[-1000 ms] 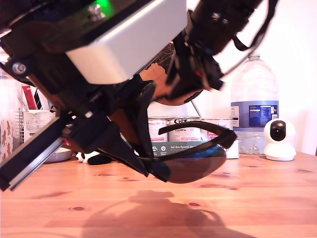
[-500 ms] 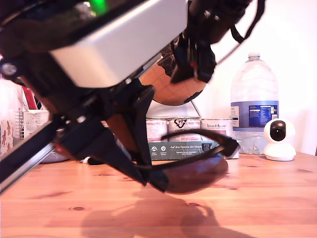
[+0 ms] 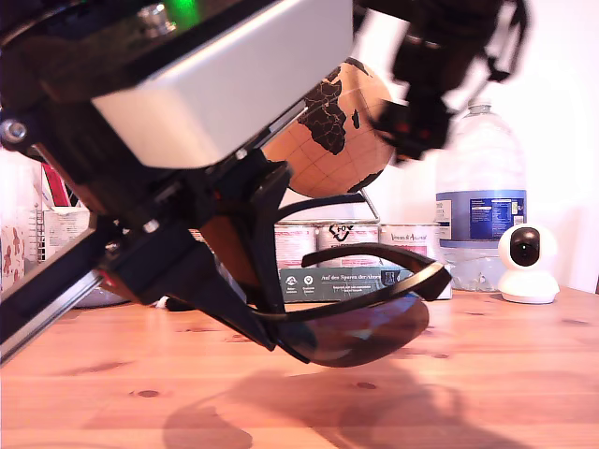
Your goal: Pick up the sunglasses and open them, then place them back on the table
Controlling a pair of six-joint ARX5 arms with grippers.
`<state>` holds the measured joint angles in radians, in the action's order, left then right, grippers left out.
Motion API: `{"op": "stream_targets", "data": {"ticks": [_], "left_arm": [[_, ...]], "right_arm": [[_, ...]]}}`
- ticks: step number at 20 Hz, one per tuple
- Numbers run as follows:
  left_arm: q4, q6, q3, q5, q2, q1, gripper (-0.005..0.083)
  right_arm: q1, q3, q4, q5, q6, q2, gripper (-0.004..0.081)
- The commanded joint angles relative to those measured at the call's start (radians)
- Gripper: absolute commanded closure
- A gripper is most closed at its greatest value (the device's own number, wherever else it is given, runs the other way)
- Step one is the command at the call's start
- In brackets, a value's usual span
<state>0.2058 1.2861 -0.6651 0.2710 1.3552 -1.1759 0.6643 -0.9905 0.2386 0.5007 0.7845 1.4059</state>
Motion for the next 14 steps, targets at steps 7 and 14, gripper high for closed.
{"op": "stream_targets", "data": {"ticks": [7,14], "left_arm": [[-0.028,-0.003,0.010,-0.012,-0.003,0.069,0.0793],[-0.053,-0.003,0.010,-0.017,-0.003,0.069,0.0793]], "right_arm": [[0.017,-0.146,0.590,-0.528,-0.571,0.001,0.0417],[0.045,-0.147,0.569,-0.734,-0.740,0.002,0.0361]]}}
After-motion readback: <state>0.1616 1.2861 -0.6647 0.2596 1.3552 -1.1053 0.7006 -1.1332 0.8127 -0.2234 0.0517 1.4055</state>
